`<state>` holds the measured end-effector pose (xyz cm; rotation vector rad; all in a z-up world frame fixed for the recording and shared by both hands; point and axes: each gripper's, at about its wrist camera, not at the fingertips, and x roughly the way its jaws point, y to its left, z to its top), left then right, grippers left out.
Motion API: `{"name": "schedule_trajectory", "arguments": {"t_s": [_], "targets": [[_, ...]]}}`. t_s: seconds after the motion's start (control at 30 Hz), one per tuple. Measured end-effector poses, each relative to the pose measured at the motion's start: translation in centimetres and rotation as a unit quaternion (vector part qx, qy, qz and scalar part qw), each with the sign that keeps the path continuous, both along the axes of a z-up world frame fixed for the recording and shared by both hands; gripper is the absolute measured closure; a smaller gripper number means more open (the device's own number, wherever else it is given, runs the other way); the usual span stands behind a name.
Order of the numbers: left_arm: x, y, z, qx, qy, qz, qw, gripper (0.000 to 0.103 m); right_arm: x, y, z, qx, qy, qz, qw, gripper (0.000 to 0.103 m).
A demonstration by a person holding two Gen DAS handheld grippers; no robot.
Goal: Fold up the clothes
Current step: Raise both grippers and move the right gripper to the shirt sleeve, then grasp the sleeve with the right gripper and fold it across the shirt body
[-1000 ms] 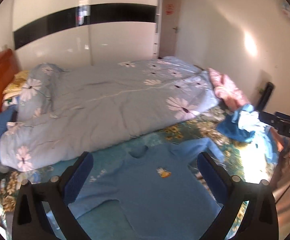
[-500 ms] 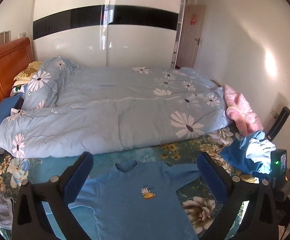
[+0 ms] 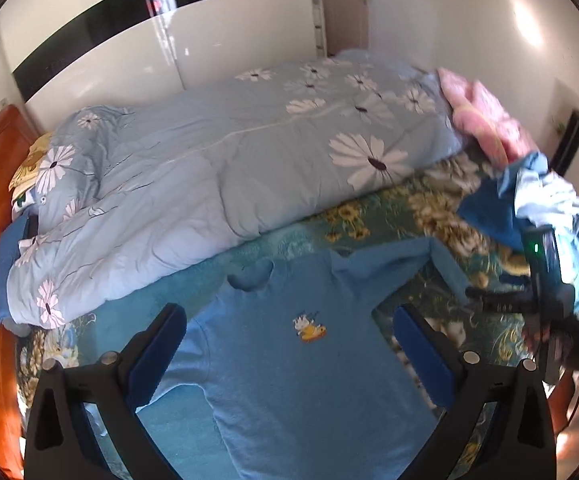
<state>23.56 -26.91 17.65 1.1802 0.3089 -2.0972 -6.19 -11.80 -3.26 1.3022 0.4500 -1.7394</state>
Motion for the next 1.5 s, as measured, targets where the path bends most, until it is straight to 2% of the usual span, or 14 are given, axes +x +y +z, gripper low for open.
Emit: {"name": "schedule_trajectory", "arguments": {"t_s": [0.1,0.2,0.27,0.43,0.5,0.57,0.6,0.63,0.8,0.97,1.1,1.27,1.37,1.5], "targets": [[-0.4,-0.1,-0.9,0.018,-0.007,-0.002,0.9998,0.0,-1.1,-0.6,-1.0,0.007,-0.007,0.011,1.0,0.007],[-0.4,-0.8,-1.7,0.052,0.0,0.016,0.9985,0.0,-2.0,-1.3,-1.8,0.018,-0.005,0.026,0.999,0.021],[-0.1,-1.5,-2.1,0.081,0.012,0.033,0.9961,0.001,-2.7,-1.7,-2.5,0.03,-0.002,0.03,0.999,0.036],[1.4,-3.0,-3.5,0.14,0.038,0.082,0.986,0.001,-4.2,-2.7,-4.0,0.047,-0.023,0.045,0.998,0.045],[2.3,-3.5,-3.9,0.16,0.046,0.105,0.9805,0.001,-4.3,-3.2,-4.6,0.057,-0.033,0.058,0.996,0.057],[3.2,-3.8,-4.3,0.172,0.053,0.124,0.9759,0.001,-4.1,-3.6,-5.0,0.068,-0.044,0.069,0.994,0.078],[3.7,-3.9,-4.4,0.178,0.057,0.132,0.9735,0.001,-3.9,-3.8,-5.2,0.076,-0.048,0.074,0.993,0.084],[4.1,-4.1,-4.6,0.183,0.061,0.14,0.9712,0.001,-3.7,-3.9,-5.1,0.081,-0.051,0.079,0.992,0.099],[6.1,-4.3,-5.1,0.196,0.079,0.16,0.9644,0.001,-3.2,-3.3,-3.0,0.074,-0.071,0.083,0.991,0.101],[8.1,-4.2,-5.7,0.208,0.099,0.172,0.9578,0.001,-3.2,-3.4,3.0,0.027,-0.095,0.079,0.992,0.101],[10.4,-4.3,-6.5,0.224,0.119,0.179,0.9507,0.001,-1.0,-5.8,8.2,-0.006,-0.114,0.12,0.986,0.101],[15.0,-5.2,-6.5,0.224,0.14,0.188,0.9459,0.001,4.9,-10.8,12.4,-0.036,-0.155,0.17,0.972,0.101],[18.5,-6.1,-6.6,0.217,0.147,0.203,0.9434,0.001,10.8,-14.7,13.4,-0.044,-0.155,0.214,0.963,0.101],[23.6,-7.2,-7.4,0.221,0.162,0.239,0.9315,0.001,19.0,-20.2,12.8,-0.041,-0.164,0.269,0.948,0.101]]}}
